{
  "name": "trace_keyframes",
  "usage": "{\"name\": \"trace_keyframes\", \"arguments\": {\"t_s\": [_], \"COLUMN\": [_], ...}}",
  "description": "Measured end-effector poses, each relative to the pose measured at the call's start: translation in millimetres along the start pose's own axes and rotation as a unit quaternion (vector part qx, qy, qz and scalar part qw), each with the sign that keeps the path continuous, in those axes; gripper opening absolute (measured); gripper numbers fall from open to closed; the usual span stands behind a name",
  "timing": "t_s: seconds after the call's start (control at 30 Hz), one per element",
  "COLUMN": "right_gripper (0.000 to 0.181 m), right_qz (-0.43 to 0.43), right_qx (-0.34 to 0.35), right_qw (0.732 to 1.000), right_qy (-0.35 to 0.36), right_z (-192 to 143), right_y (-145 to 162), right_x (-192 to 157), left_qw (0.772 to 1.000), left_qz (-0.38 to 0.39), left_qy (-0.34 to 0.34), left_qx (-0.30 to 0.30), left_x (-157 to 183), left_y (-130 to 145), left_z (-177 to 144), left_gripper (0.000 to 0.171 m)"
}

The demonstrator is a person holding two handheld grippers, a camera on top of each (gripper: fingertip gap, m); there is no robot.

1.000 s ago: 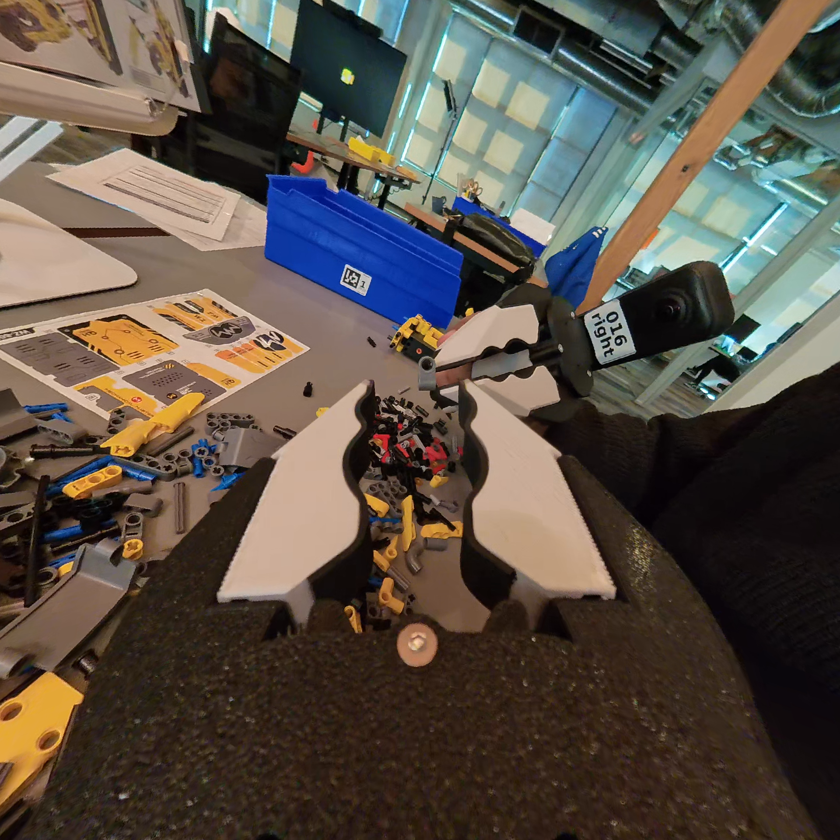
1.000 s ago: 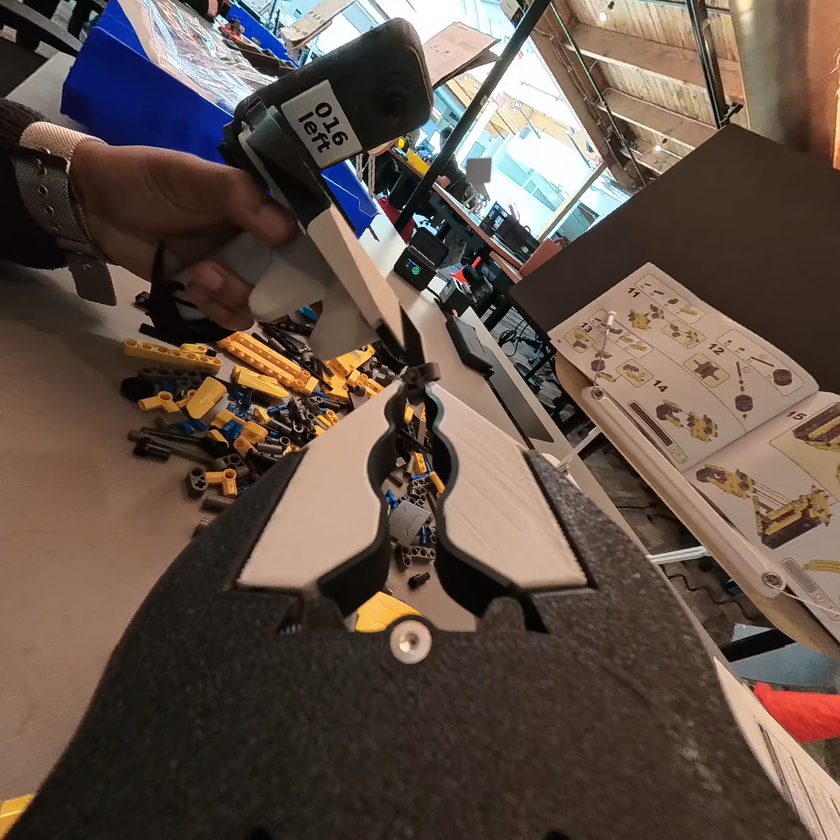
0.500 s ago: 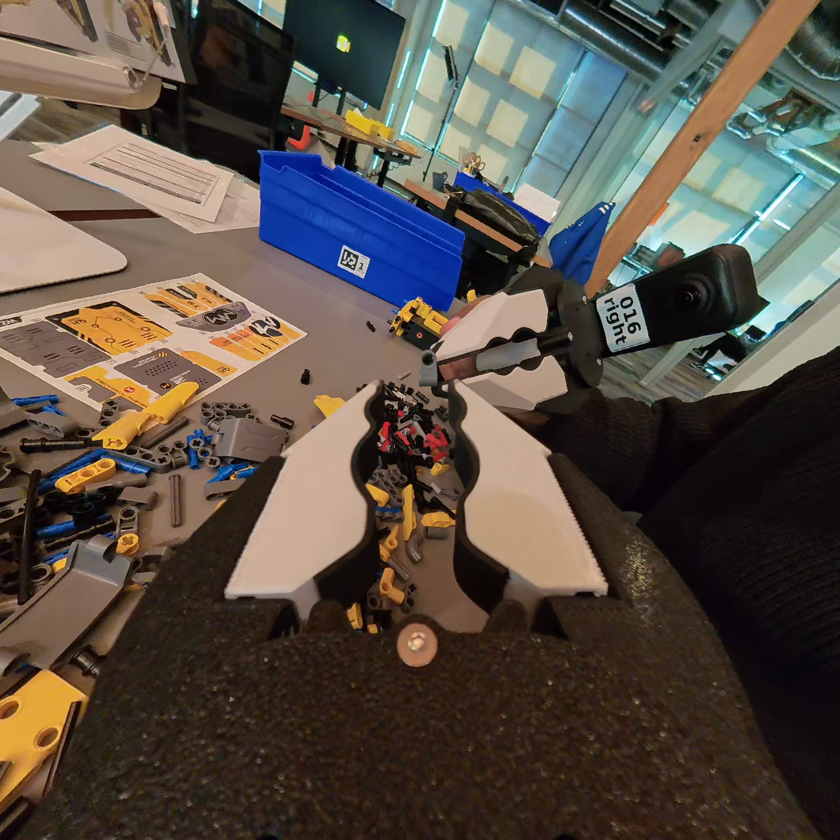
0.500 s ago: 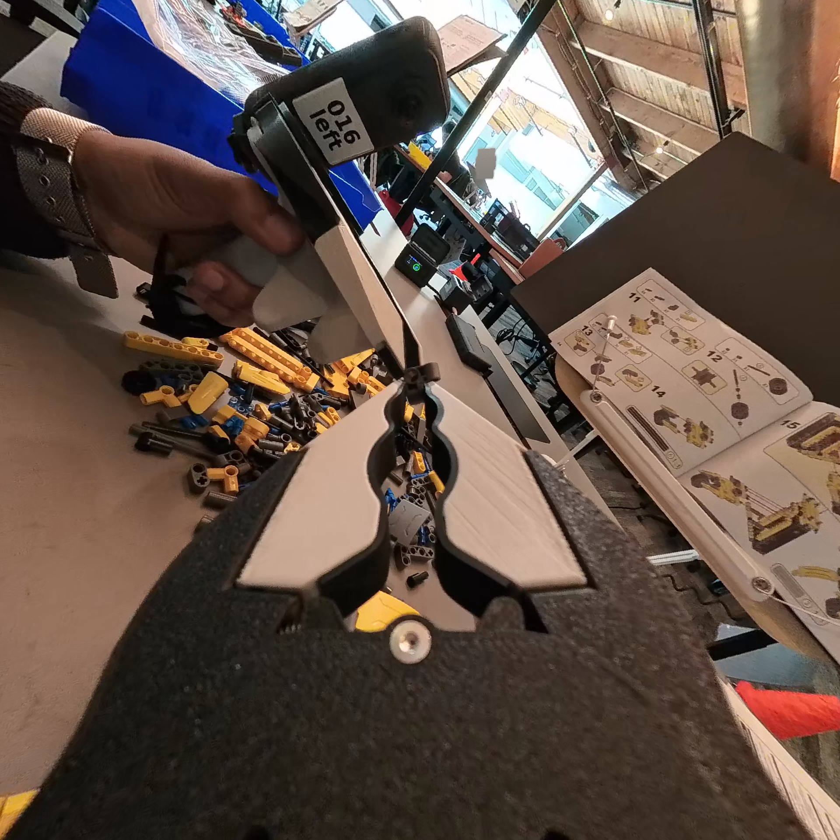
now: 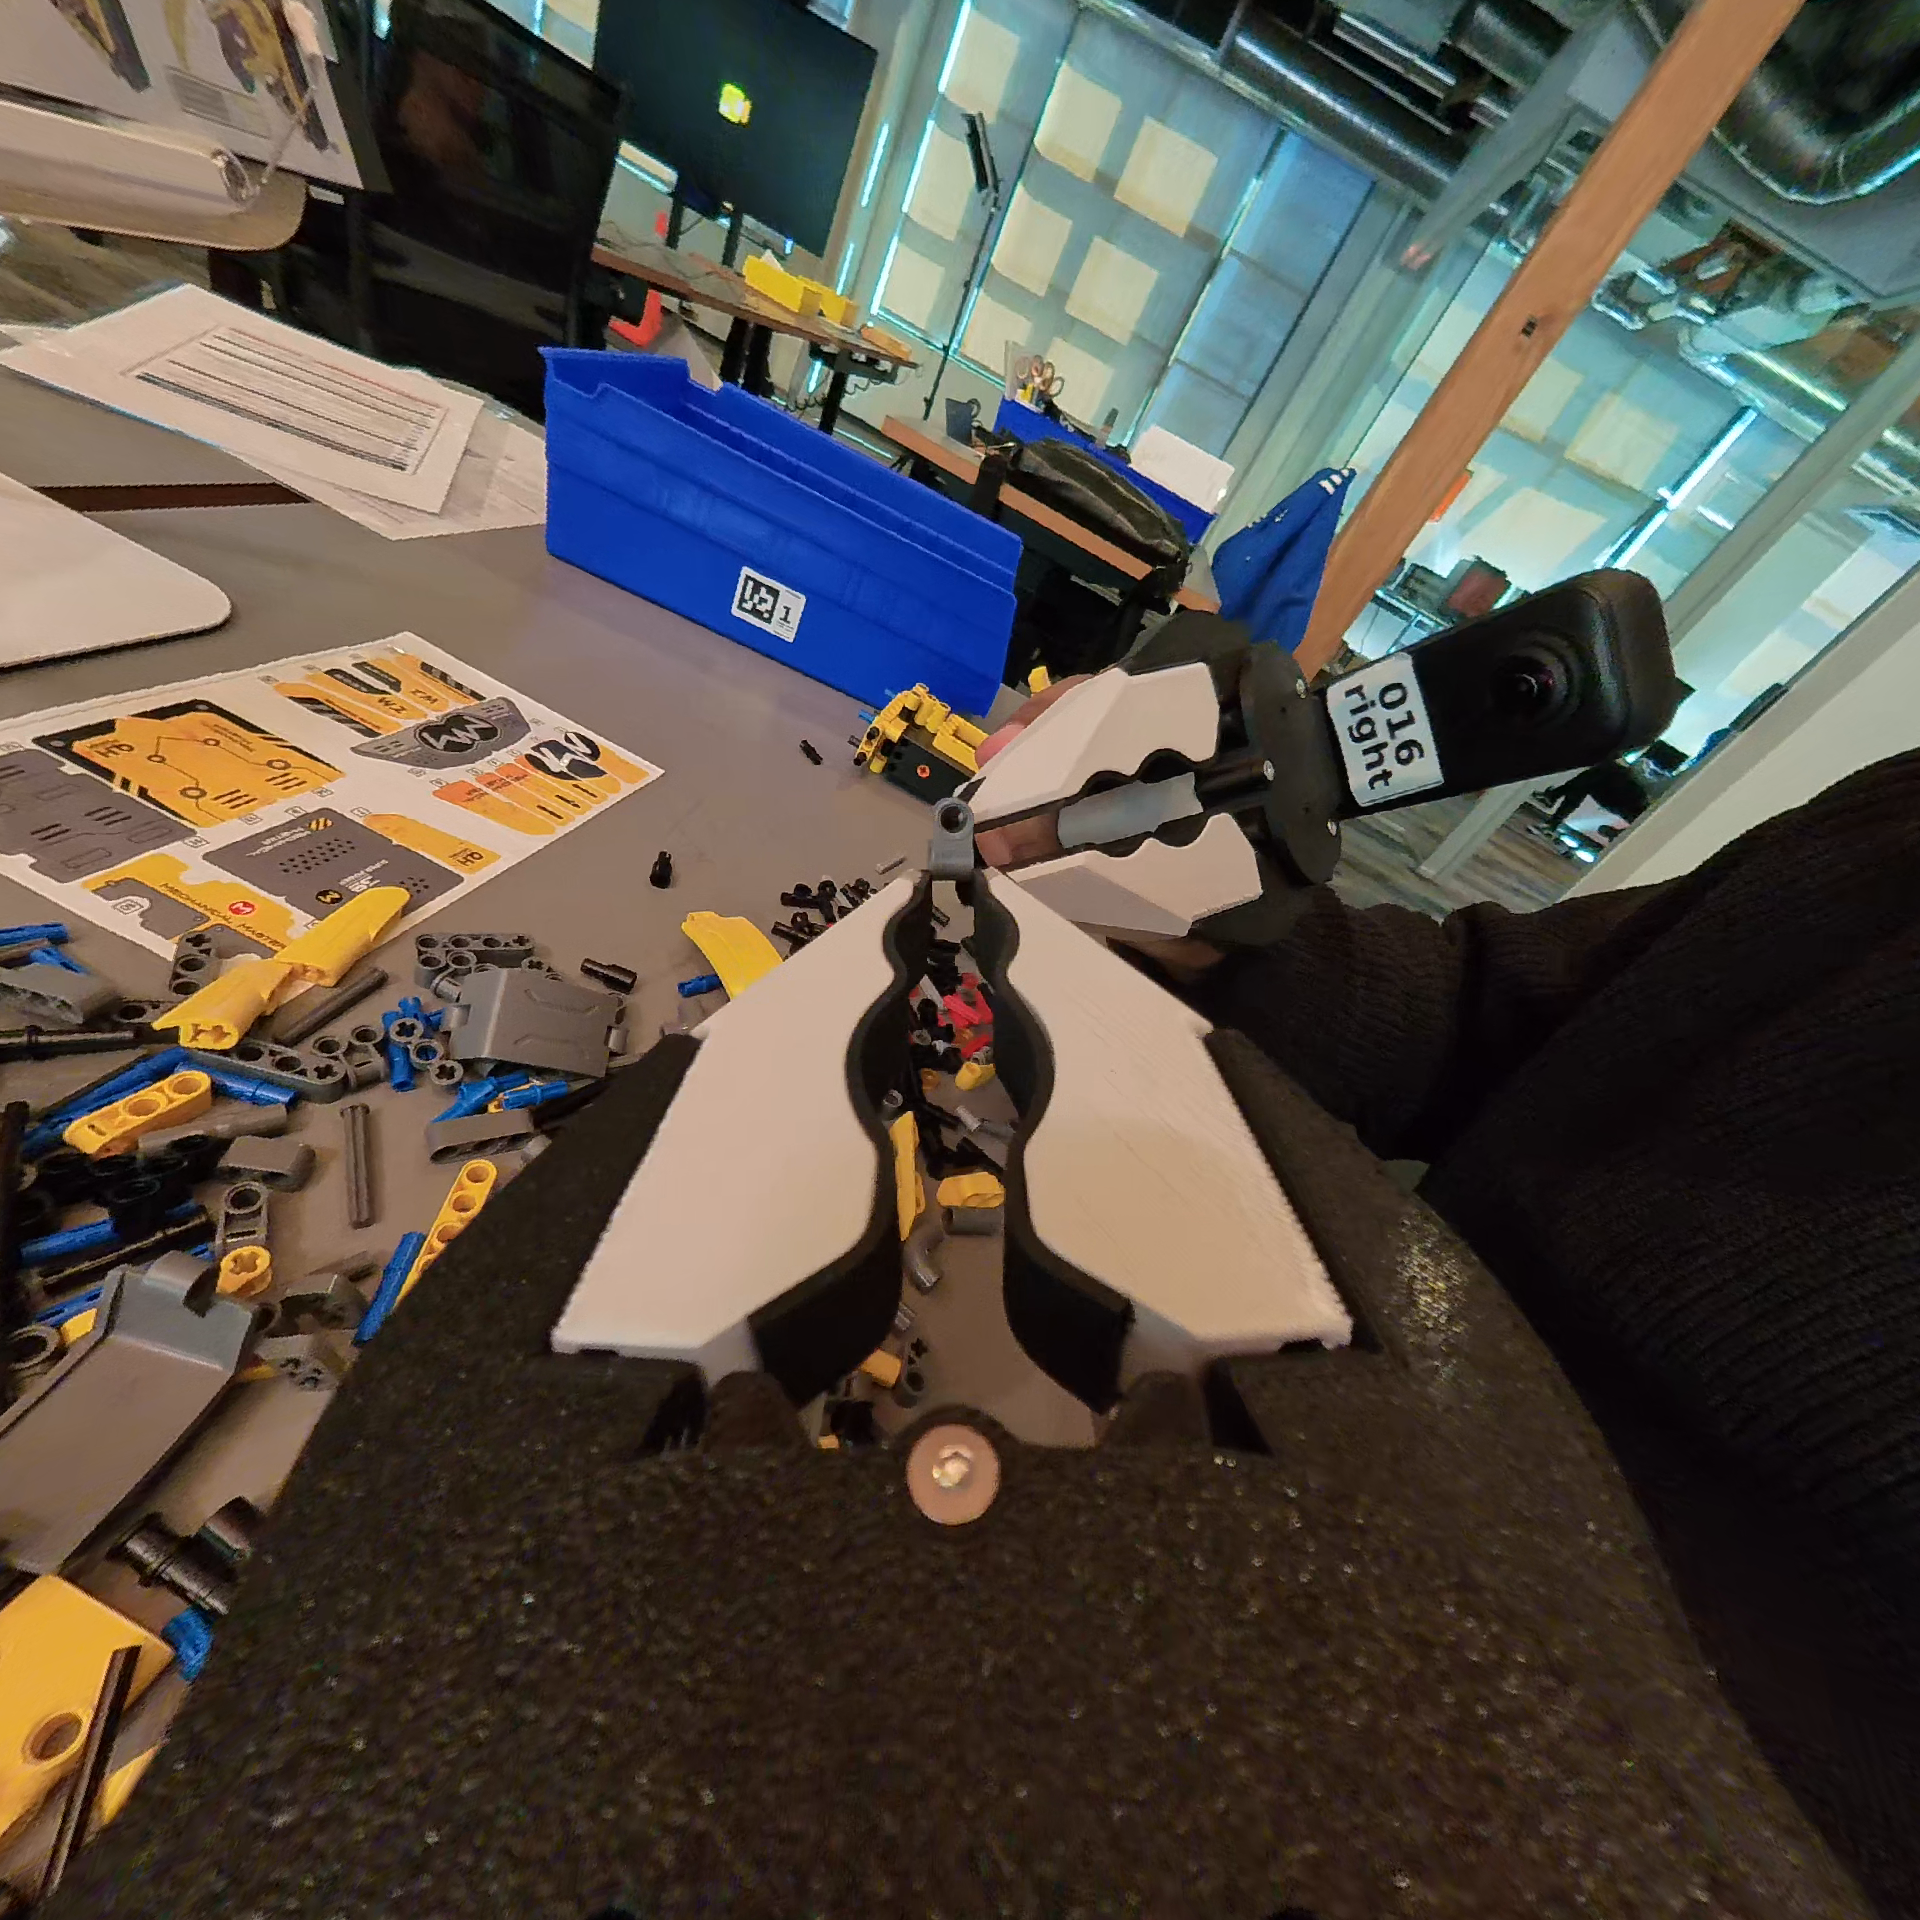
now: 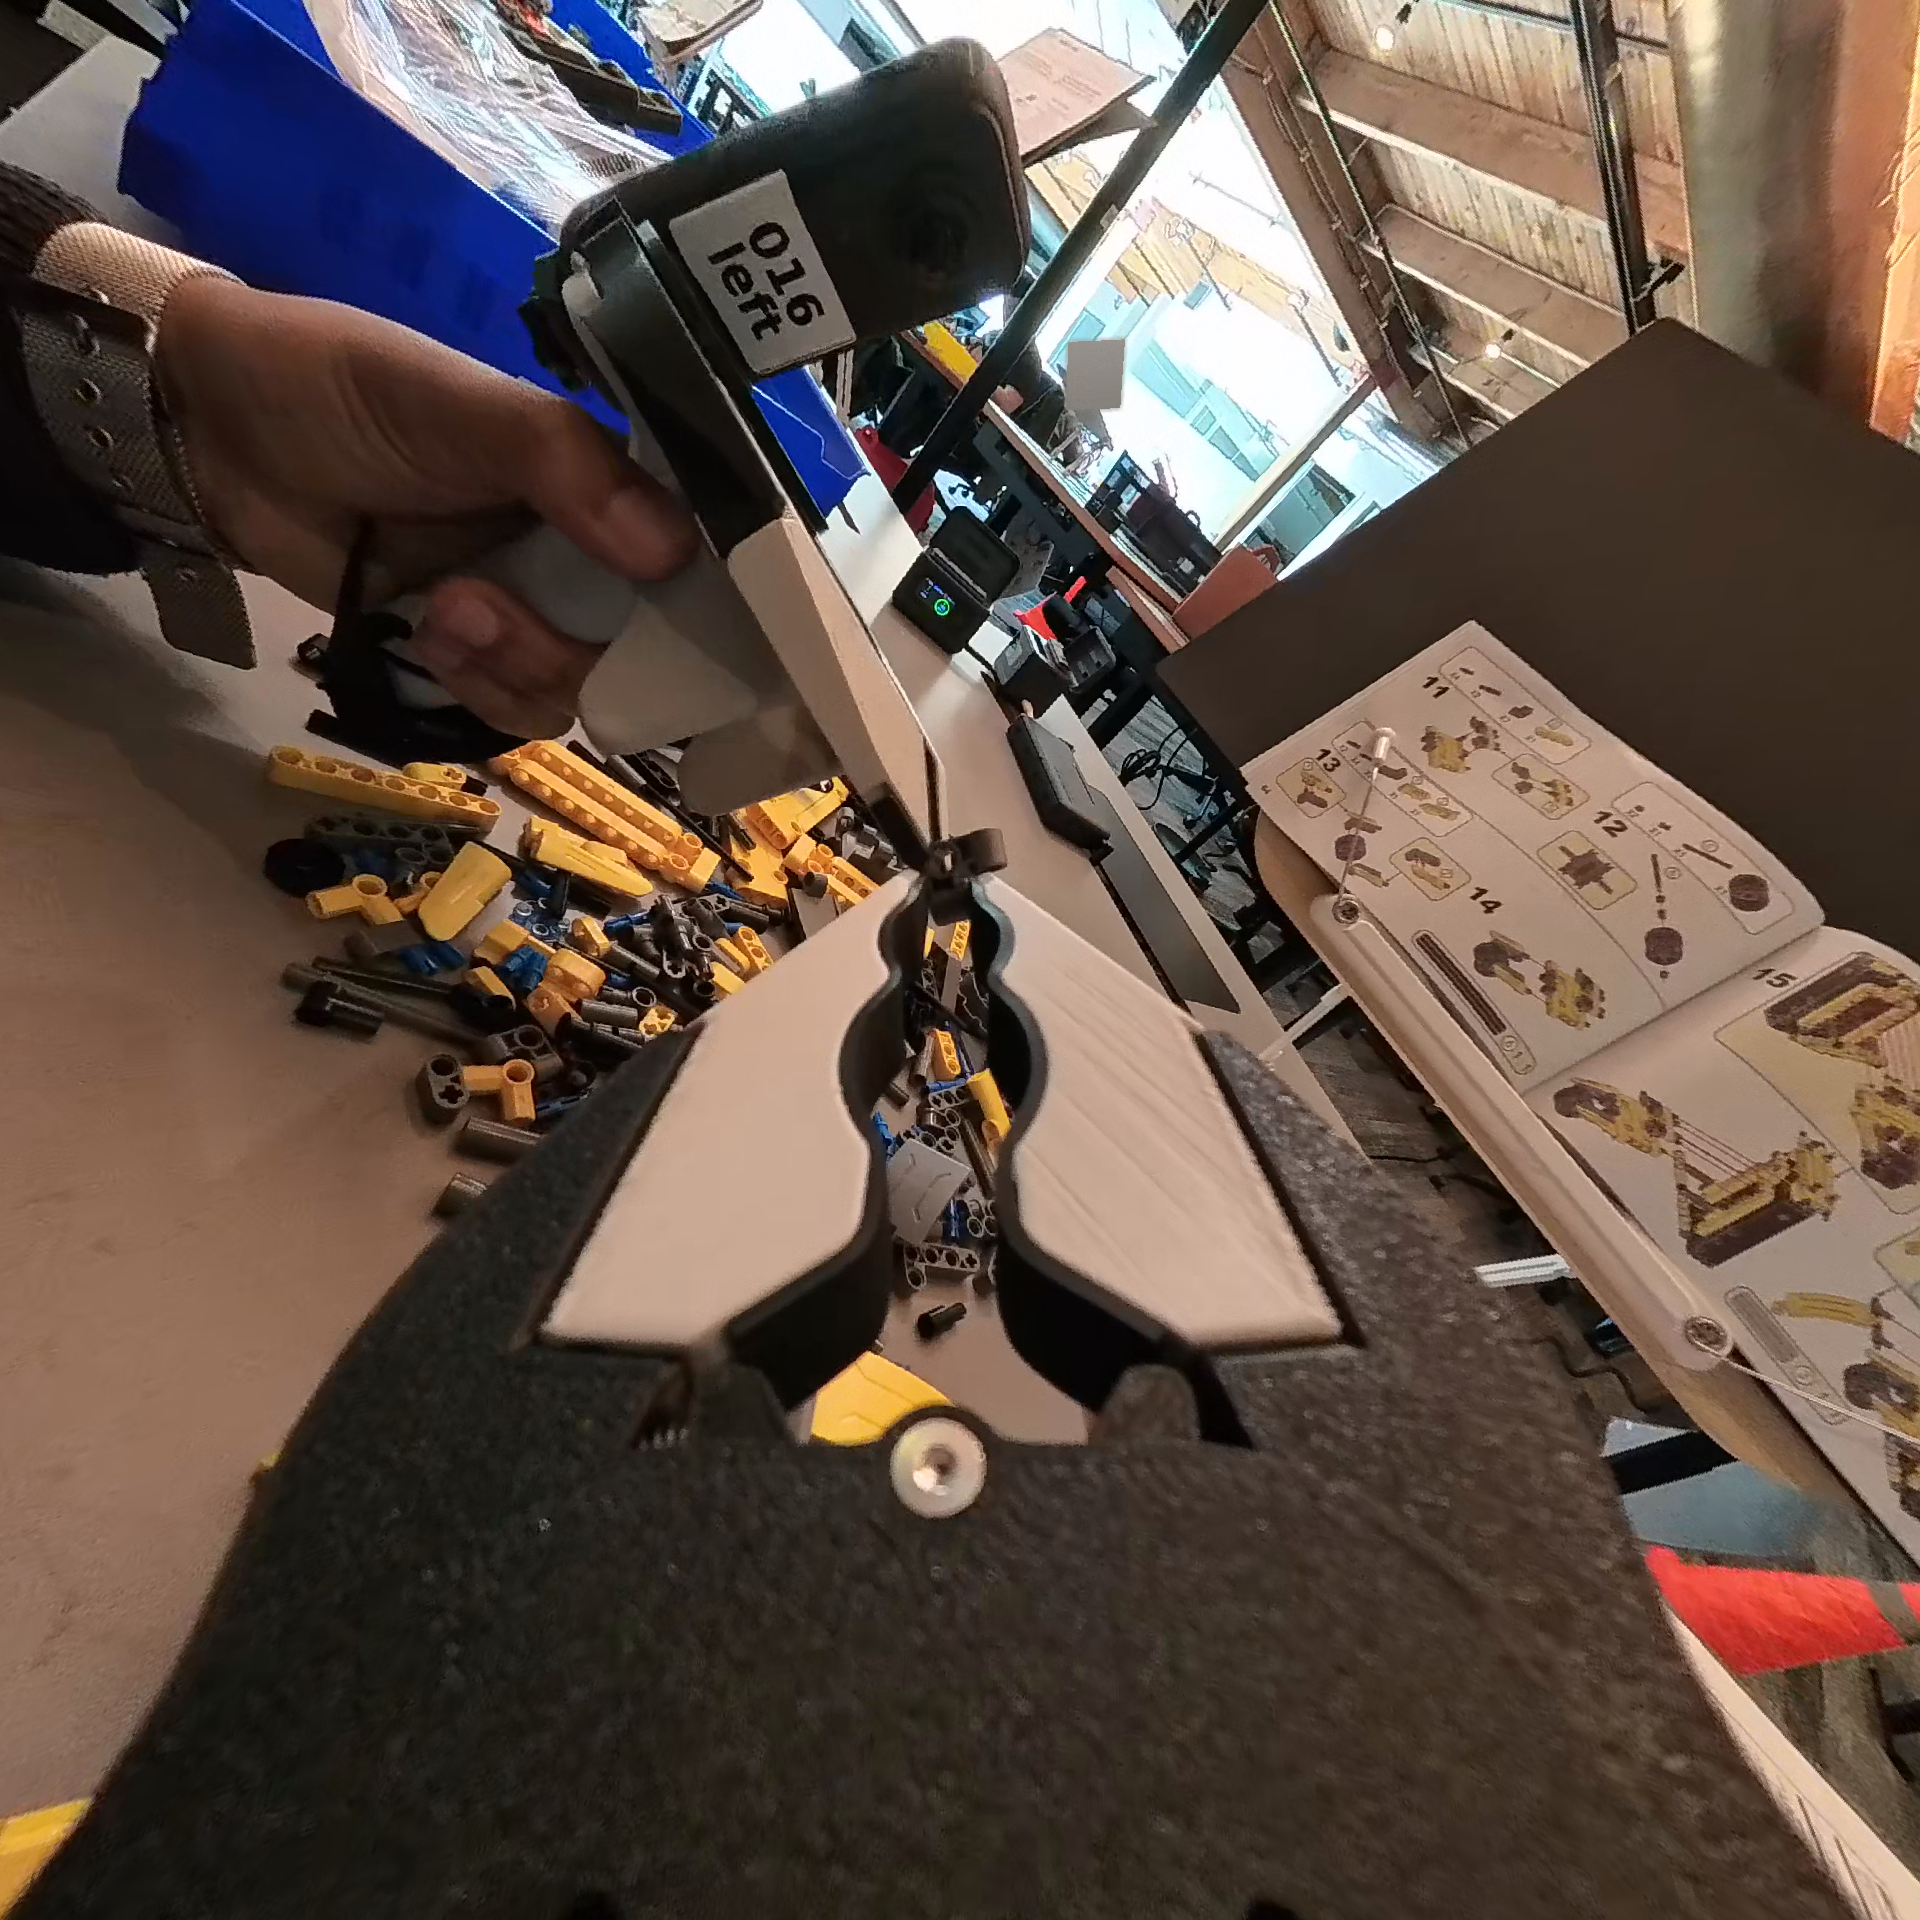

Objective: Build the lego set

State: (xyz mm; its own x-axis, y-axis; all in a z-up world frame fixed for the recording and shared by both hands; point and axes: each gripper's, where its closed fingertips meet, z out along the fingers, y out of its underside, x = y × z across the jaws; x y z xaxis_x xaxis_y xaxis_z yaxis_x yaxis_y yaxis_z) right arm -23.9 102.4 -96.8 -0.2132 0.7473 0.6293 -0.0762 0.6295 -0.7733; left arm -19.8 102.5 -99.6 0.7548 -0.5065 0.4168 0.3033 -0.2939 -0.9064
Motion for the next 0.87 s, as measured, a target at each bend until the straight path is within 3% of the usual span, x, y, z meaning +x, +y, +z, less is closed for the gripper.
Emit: {"name": "trace_keyframes", "arguments": {"t_s": [0.43,0.6,0.7,0.87], "right_gripper": [0.007,0.007,0.007,0.008], "right_qz": [-0.004,0.04,0.092,0.183], "right_qx": [0.002,0.047,0.082,0.132], "right_qw": [1.0,0.998,0.992,0.974], "right_qy": [0.005,-0.007,-0.008,-0.03], "right_z": [1,-4,-9,-17], "right_y": [-1,-13,-20,-30], "right_x": [0,2,9,18], "left_qw": [1.0,1.0,0.999,0.983], "left_qz": [0.007,-0.001,-0.017,-0.064], "left_qy": [0.0,0.001,0.029,0.136], "left_qx": [0.001,0.013,0.031,0.106], "left_x": [1,0,6,30], "left_y": [-1,-5,-10,-34], "left_z": [-2,-4,-7,-24], "left_gripper": [0.007,0.007,0.007,0.007]}}
